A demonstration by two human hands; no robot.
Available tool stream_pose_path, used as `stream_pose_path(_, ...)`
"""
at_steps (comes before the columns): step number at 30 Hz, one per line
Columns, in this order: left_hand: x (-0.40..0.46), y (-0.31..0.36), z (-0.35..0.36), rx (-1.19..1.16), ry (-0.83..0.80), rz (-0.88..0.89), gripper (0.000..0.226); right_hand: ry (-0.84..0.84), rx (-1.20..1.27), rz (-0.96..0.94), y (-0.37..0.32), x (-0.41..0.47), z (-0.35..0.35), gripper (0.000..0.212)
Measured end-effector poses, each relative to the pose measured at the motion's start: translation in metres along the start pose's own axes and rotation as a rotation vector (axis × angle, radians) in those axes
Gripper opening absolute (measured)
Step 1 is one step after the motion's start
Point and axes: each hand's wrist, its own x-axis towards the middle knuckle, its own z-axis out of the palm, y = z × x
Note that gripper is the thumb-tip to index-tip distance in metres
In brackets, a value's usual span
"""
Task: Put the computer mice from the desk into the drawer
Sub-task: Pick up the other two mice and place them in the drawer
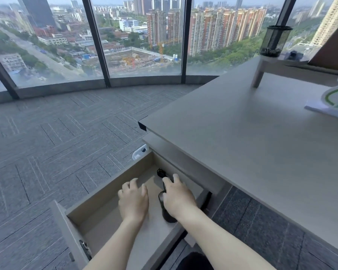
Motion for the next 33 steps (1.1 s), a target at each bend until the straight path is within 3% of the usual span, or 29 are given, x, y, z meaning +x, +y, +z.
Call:
stream_pose_path(4, -0.020, 0.067, -0.020, -0.234, 0.077, 0.288, 0.033, 0.357, 0.197, -0.100, 0.017, -0.047, -0.082, 0.033)
stream_pose_path(8, -0.075, 0.152, -0.021, -0.424, 0.003, 0.531, 0.026, 0.663, 0.229, -0.043, 0.071, -0.101, -0.153, 0.027)
stream_pose_path(13, -0.170, 0.247, 0.015, -0.462, -0.250, 0.745, 0.024, 0.881, 0.188, 0.193, 0.186, -0.171, -0.200, 0.022)
stream_pose_path(17, -0.244, 0.304, 0.055, -0.377, -0.505, 0.810, 0.042, 1.012, 0.138, 0.404, 0.284, -0.219, -0.219, 0.034)
stream_pose_path(19, -0.271, 0.322, 0.074, -0.335, -0.580, 0.822, 0.055, 0.979, 0.105, 0.500, 0.324, -0.238, -0.224, 0.044)
stream_pose_path(22, -0.316, 0.359, 0.103, -0.201, -0.658, 0.851, 0.070, 0.788, 0.081, 0.685, 0.389, -0.265, -0.233, 0.054)
stream_pose_path(25, -0.324, 0.370, 0.110, -0.031, -0.582, 0.893, 0.079, 0.605, 0.062, 0.702, 0.405, -0.263, -0.237, 0.057)
stream_pose_path(29, -0.334, 0.383, 0.126, 0.149, -0.486, 0.932, 0.063, 0.486, 0.085, 0.692, 0.427, -0.263, -0.240, 0.062)
stream_pose_path(33, -0.329, 0.387, 0.131, 0.152, -0.461, 0.879, 0.047, 0.569, 0.045, 0.654, 0.430, -0.264, -0.236, 0.046)
